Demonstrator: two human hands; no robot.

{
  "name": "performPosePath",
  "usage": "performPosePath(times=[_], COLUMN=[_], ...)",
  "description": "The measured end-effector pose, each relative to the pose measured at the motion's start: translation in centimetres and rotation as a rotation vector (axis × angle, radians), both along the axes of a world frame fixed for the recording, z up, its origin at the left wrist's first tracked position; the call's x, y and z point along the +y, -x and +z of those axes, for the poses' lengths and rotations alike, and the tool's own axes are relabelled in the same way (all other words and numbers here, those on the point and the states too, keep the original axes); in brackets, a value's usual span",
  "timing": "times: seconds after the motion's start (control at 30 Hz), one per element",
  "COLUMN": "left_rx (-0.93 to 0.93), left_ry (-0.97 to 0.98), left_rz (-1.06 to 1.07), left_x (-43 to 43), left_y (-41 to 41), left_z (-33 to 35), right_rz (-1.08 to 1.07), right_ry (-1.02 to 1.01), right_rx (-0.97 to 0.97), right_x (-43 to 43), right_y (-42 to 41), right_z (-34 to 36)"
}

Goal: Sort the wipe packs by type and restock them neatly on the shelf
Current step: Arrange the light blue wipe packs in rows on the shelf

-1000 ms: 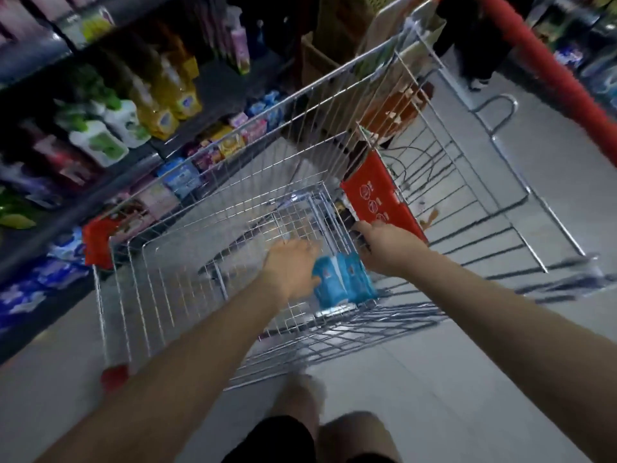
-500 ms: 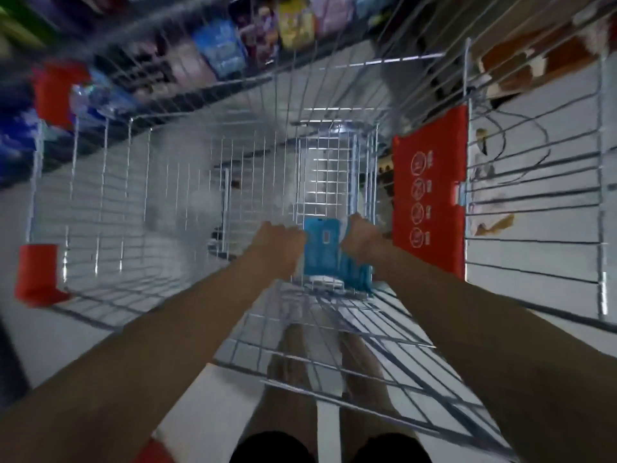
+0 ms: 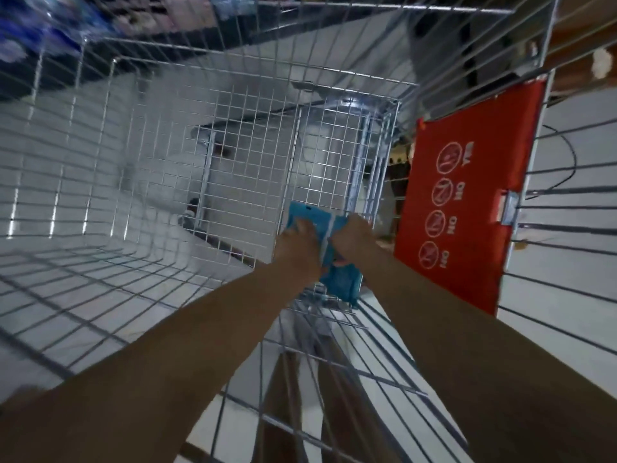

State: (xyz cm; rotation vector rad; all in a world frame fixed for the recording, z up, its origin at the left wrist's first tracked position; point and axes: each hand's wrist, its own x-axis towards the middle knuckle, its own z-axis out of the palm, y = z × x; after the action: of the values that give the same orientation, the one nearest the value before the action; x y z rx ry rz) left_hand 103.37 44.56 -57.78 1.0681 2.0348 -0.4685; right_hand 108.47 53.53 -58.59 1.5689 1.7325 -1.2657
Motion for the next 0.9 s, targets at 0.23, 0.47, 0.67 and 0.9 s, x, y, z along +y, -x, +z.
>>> performPosePath(times=[0.23,0.47,0.67,0.9], left_rx=[-0.028,-0.304,-0.43,-0.321], left_ry=[-0.005,-0.124,-0.506,-0.914], left_rz=[0.074,0.641,1.002,0.999], left_x=[-0.3,-2.4,-6.0,-16.5], left_y=[0.6,9.9,16.2,22.5], left_z=[-1.0,4.6,17.5,36.5], right_rz=[0.099,-0.094,-0.176,-0.408], right_ry=[-0.094,-0.101,-0.103,0.482], right_rx=[0.004,0.299,0.493,0.77], right_x=[-1.0,-2.9,-3.8,-10.2], right_y=[-0.2,0.5,6.5,18.4], right_z=[-1.1,3.4,13.7,30.6])
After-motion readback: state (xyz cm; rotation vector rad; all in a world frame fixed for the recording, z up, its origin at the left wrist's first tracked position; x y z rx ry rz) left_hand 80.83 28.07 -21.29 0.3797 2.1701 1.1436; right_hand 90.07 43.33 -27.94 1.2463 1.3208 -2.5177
